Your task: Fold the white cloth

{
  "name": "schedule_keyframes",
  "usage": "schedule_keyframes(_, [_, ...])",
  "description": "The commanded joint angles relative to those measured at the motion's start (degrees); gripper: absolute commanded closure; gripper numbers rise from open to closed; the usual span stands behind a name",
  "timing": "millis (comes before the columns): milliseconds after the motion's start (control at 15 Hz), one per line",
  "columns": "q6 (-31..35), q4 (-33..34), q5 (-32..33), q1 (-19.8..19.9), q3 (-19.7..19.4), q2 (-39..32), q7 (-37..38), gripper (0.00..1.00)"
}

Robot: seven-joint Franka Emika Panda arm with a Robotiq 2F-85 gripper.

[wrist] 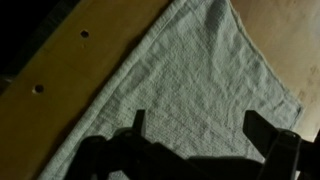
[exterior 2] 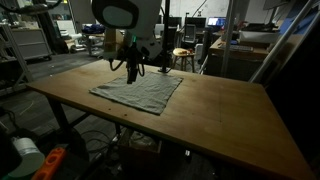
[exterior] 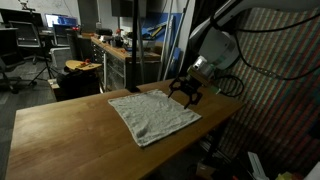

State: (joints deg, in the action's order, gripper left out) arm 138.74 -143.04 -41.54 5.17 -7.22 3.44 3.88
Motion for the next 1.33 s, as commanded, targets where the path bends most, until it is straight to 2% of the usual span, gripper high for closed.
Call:
schedule_keyframes(0, [12.2, -2.6, -6.2, 0.0, 0.5, -2.4, -5.1, 0.00])
schedule_keyframes(200, [20.4, -3.5, -4.1, 0.3, -0.1, -4.1, -3.6, 0.00])
schedule_keyframes(467, [27.4, -3.5, -0.1, -0.1, -0.4, -6.3, -0.3, 0.00])
schedule_keyframes(667, [31.9, -3.9, 7.6, 0.3, -0.6, -9.4, 6.3, 0.00])
schedule_keyframes(867, [34.9, -4.9, 20.1, -1.9, -5.8, -12.4, 16.6, 0.00])
schedule_keyframes(1000, [35.8, -4.9, 29.7, -4.6, -11.6, -14.6, 24.3, 0.00])
schedule_keyframes(1067, [35.1, -4.4, 34.0, -6.4, -15.1, -15.3, 27.8, 0.00])
schedule_keyframes(1200, [32.9, -3.5, 38.8, -9.1, -19.3, -16.1, 32.0, 0.00])
schedule_keyframes(1267, [31.5, -3.5, 38.9, -9.4, -19.0, -15.7, 32.6, 0.25])
